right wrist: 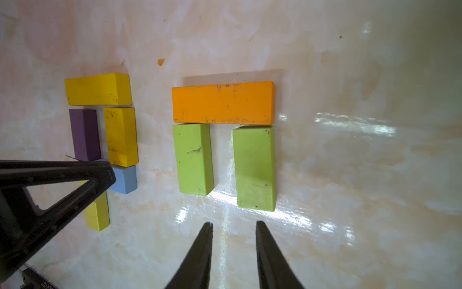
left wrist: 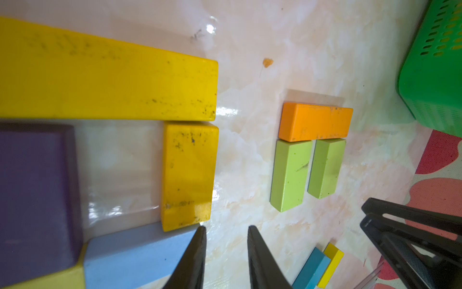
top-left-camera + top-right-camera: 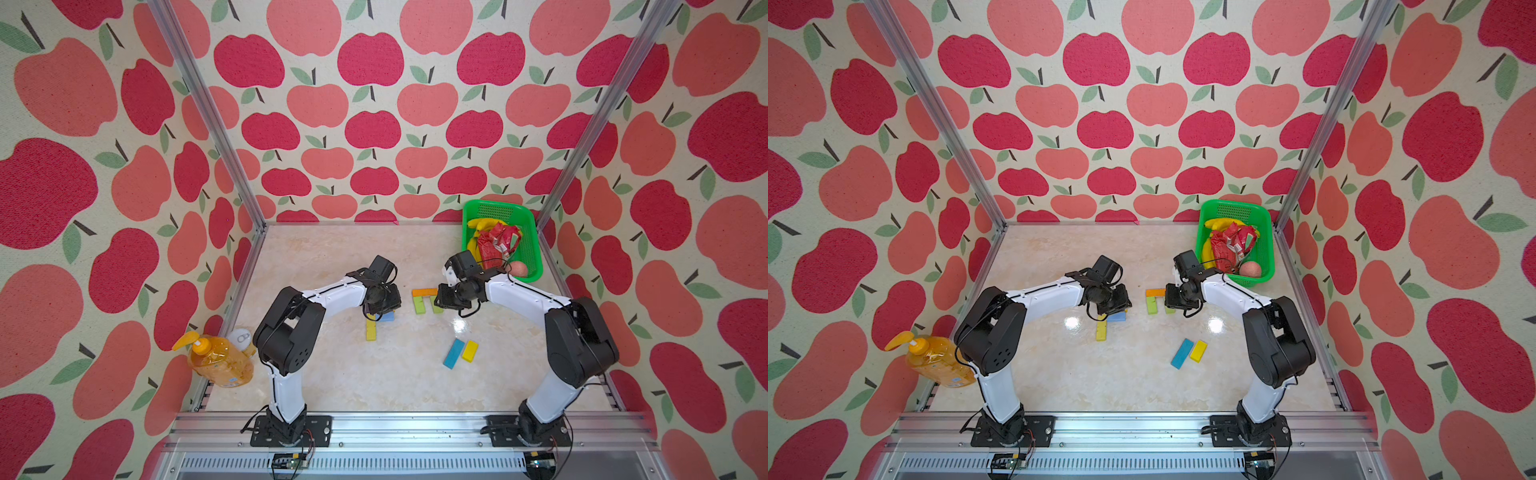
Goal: Assemble the letter p with building blocks
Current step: Adjust the building block at the center of the board.
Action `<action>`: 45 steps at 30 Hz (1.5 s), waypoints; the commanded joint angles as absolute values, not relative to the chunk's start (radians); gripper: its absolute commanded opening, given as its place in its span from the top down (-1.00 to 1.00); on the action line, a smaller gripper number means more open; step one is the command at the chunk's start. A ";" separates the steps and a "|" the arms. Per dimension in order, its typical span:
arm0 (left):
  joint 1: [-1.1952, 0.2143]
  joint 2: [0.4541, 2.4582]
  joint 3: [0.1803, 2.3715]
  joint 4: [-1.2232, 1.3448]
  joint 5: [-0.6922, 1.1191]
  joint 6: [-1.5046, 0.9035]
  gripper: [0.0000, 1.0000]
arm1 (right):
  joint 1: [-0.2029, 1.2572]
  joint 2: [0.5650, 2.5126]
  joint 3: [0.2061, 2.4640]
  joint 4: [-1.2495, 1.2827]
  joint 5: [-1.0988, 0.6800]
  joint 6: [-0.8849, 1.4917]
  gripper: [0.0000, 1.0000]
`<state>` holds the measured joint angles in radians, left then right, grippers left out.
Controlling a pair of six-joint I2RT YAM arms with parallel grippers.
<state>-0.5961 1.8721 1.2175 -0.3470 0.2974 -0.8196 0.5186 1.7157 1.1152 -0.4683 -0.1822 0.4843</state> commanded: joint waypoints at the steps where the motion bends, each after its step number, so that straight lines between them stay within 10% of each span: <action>1: -0.591 1.863 1.242 -0.362 0.304 -0.802 0.37 | 0.522 1.722 1.079 -0.424 -0.242 0.506 0.32; 45: -0.579 1.871 1.226 -0.353 0.313 -0.796 0.37 | 0.566 1.821 1.064 -0.394 -0.270 0.542 0.16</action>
